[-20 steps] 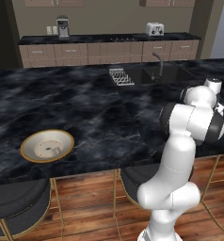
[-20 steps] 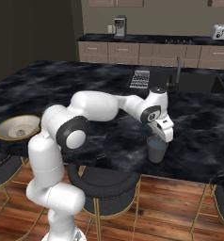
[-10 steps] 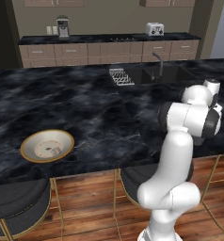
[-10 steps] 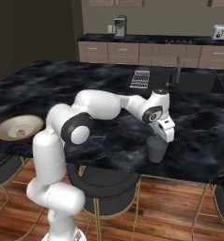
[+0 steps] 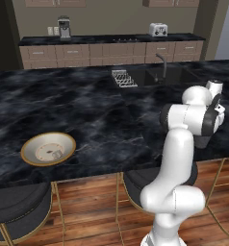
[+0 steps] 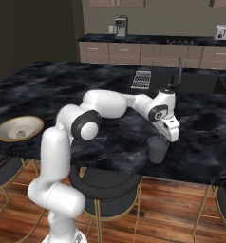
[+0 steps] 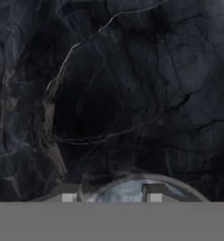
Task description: There are four ice cubes in the ice bowl. Place two ice cubes in each glass of water.
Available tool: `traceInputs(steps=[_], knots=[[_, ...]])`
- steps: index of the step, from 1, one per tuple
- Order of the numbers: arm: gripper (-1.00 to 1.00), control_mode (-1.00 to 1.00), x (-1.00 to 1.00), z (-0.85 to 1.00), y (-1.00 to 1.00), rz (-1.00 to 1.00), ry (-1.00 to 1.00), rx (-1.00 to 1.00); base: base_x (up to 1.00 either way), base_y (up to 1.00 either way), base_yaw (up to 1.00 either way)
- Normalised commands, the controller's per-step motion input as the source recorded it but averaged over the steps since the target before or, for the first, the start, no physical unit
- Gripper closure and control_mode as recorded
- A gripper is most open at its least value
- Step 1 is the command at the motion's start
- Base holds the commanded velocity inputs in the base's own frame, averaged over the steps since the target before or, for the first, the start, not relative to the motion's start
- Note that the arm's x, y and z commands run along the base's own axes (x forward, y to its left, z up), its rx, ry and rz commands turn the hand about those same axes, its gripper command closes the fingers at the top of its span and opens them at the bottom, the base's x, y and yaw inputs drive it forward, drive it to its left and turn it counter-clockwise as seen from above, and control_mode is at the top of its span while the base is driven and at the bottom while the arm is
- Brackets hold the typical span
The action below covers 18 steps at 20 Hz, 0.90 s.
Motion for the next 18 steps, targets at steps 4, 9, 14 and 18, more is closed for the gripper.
traceInputs(steps=[4,9,14,18], knots=[[1.00,-1.00,-0.03,0.00,-0.19,0.00,0.02,0.06,0.00,0.00,0.00],[1.00,-1.00,-0.28,0.00,0.05,0.00,0.02,0.04,0.00,0.00,0.00],[1.00,-1.00,-0.17,0.01,0.49,0.00,0.00,0.00,0.00,0.00,0.00],[1.00,-1.00,-0.10,-0.07,0.45,0.00,0.00,0.00,0.00,0.00,0.00]])
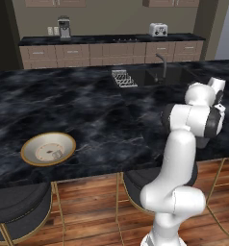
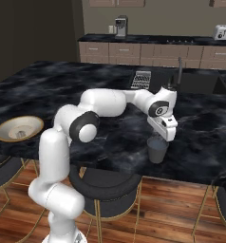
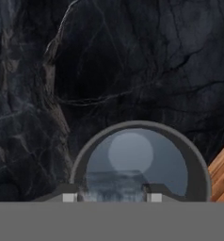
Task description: There are four ice cubes in the ice bowl. Place two ice cubes in each glass of water.
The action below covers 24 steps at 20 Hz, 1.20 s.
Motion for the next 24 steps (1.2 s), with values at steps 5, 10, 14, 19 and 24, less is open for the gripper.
traceInputs(steps=[5,10,14,19,24], knots=[[1.00,-1.00,0.00,-0.03,-0.12,0.00,0.00,0.00,0.00,0.00,0.00],[1.00,-1.00,0.00,0.00,-0.27,0.00,0.00,0.00,0.00,0.00,0.00],[1.00,-1.00,0.00,0.00,-0.03,0.00,0.00,0.00,0.00,0.00,0.00],[-1.00,-1.00,0.00,0.00,0.00,0.00,0.00,0.00,0.00,0.00,0.00],[-1.00,-1.00,0.07,0.01,0.00,0.00,0.01,0.00,0.00,0.00,0.00]])
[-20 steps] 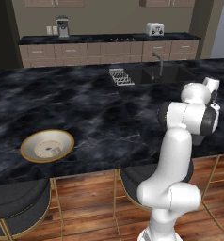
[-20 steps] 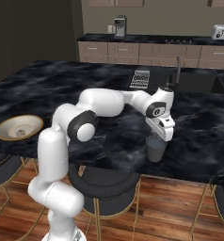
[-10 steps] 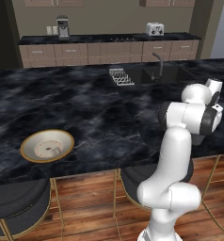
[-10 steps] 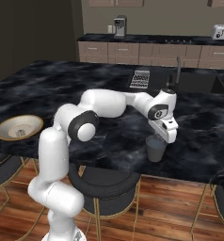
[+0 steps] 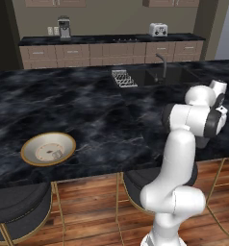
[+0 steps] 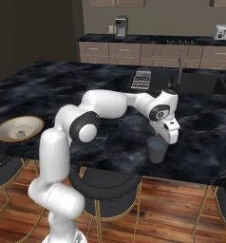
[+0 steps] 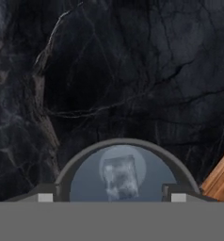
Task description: There are four ice cubes in the ice bowl. Place two ice cubes in each glass of water.
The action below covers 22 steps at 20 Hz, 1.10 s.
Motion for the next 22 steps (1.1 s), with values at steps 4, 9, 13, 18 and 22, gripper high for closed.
traceInputs(steps=[4,9,13,18,22], knots=[[-1.00,-1.00,0.10,0.25,0.00,0.00,0.00,0.00,0.00,0.00,0.00],[-1.00,-1.00,-0.57,0.24,0.63,0.00,0.00,0.00,0.00,0.00,0.00],[-1.00,-1.00,-0.94,-0.01,1.00,0.00,0.00,-0.02,0.00,0.00,0.00],[-1.00,-1.00,-0.65,0.00,1.00,0.00,0.00,-0.05,0.00,0.00,0.00],[-1.00,-1.00,-0.19,0.00,1.00,0.00,0.00,-0.07,0.00,0.00,0.00]])
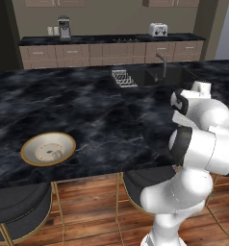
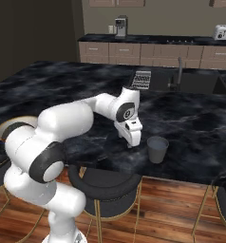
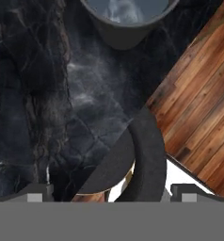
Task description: There are four ice cubes in the ice bowl. Place two ice cubes in each glass of water.
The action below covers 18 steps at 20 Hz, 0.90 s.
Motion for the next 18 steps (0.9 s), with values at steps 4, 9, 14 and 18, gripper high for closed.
traceInputs(steps=[4,9,14,18], knots=[[-1.00,-1.00,0.00,-0.01,0.94,0.01,0.00,-0.05,0.00,0.00,0.00],[-1.00,-1.00,0.00,0.00,0.57,0.03,0.00,0.00,0.00,0.00,0.00],[-1.00,-1.00,0.15,0.13,0.60,0.09,0.02,0.00,0.00,0.00,0.00],[-1.00,-1.00,0.00,0.30,0.60,0.23,0.00,0.00,0.00,0.00,0.00]])
